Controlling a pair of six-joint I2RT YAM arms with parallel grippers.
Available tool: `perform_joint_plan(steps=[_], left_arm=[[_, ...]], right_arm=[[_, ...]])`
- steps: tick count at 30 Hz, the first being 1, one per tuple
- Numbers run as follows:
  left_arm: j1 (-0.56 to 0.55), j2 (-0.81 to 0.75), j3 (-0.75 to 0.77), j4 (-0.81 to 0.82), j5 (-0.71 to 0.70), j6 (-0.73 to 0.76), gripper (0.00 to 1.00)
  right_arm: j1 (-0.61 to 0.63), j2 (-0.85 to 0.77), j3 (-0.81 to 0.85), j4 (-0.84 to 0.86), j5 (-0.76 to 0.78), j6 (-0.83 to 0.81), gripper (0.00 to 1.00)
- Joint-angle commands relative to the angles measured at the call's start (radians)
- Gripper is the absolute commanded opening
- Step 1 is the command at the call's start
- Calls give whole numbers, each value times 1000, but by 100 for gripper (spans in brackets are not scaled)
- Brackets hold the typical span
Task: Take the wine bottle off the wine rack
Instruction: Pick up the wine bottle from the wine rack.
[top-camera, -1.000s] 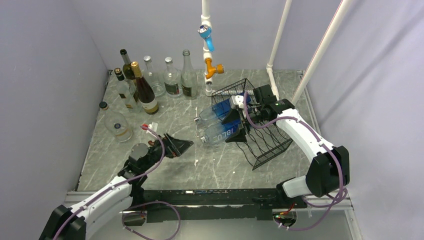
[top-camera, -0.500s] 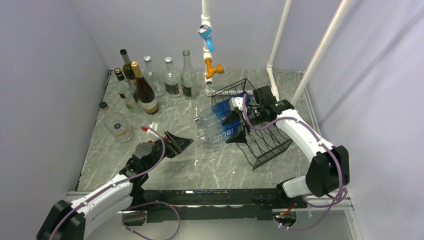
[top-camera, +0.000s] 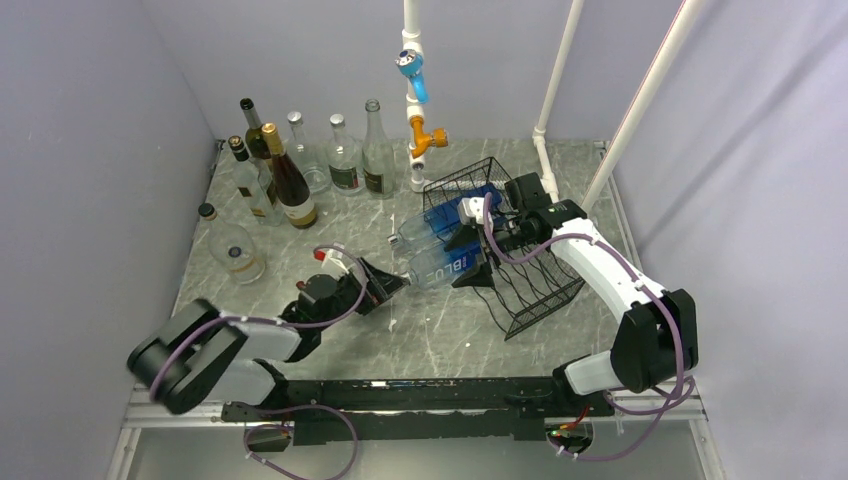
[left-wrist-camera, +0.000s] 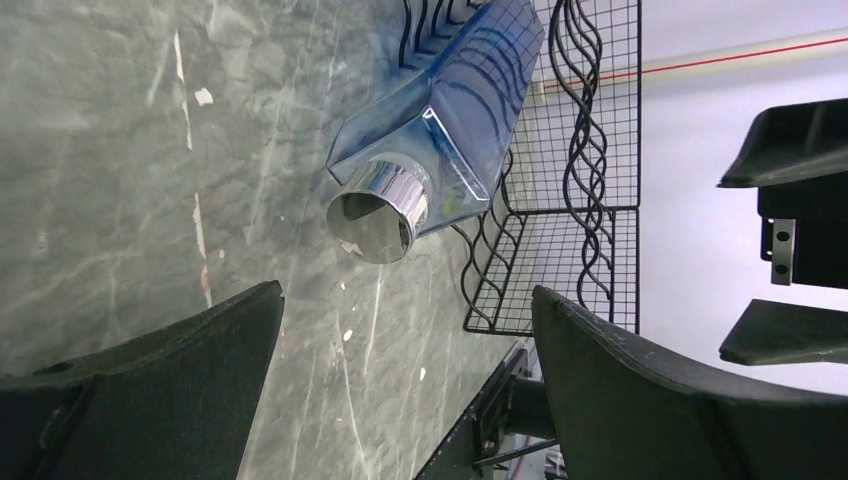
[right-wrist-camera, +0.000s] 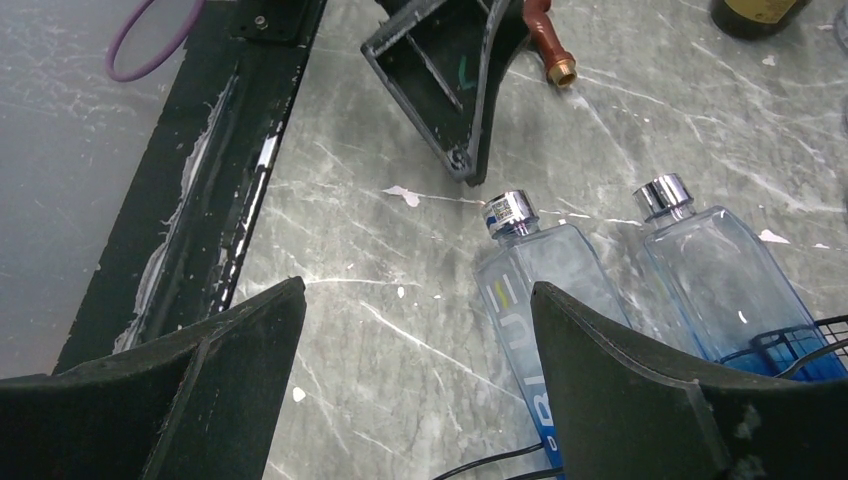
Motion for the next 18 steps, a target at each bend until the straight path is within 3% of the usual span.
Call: perform_joint_plan(steps=[1,7,18], left_arm=[[-38,189,33,395,-27,-146,100],[-81,388,61,572,-100,-257,99],[-132,570,111,611,-217,-432,100]], right_arm=[[-2,-4,1,-11,-19,-46,86],[-3,-5,3,-23,-20,-60,86],[-2,-1,4,-33,-21,-72,86]])
